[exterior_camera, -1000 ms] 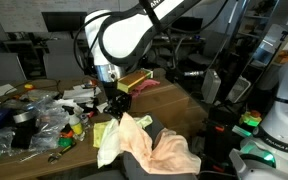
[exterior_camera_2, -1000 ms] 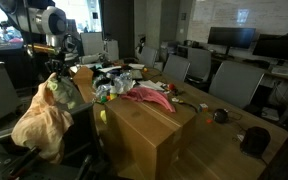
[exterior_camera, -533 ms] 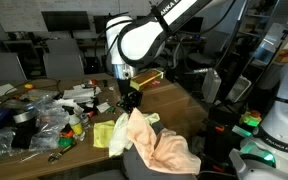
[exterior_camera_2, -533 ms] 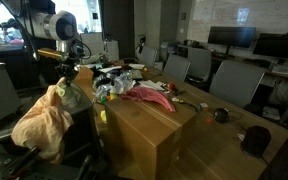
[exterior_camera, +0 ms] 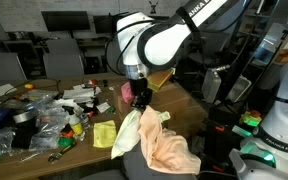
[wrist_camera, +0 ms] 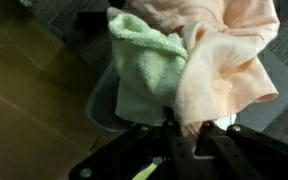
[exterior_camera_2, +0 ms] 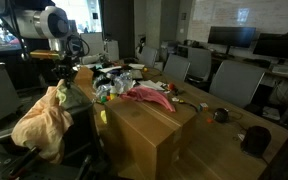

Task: Remove all the clothes from the top of the box except the pink cloth and hang them on the chair

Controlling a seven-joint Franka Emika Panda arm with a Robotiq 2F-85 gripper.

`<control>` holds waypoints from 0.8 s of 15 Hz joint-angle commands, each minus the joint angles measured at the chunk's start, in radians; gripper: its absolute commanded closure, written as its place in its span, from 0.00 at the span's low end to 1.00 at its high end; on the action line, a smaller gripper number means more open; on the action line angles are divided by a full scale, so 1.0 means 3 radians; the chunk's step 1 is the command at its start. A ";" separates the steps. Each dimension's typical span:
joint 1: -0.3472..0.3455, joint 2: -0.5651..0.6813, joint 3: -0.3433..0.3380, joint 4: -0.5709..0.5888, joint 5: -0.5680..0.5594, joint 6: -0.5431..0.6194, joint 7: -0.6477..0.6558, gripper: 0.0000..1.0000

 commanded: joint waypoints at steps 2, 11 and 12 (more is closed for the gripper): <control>0.0019 -0.0355 0.0054 -0.0311 -0.0561 -0.0232 -0.0264 0.95; 0.0038 -0.0361 0.0162 -0.0471 -0.1395 -0.0732 -0.0336 0.95; 0.0041 -0.0355 0.0173 -0.0477 -0.1441 -0.0738 -0.0331 0.95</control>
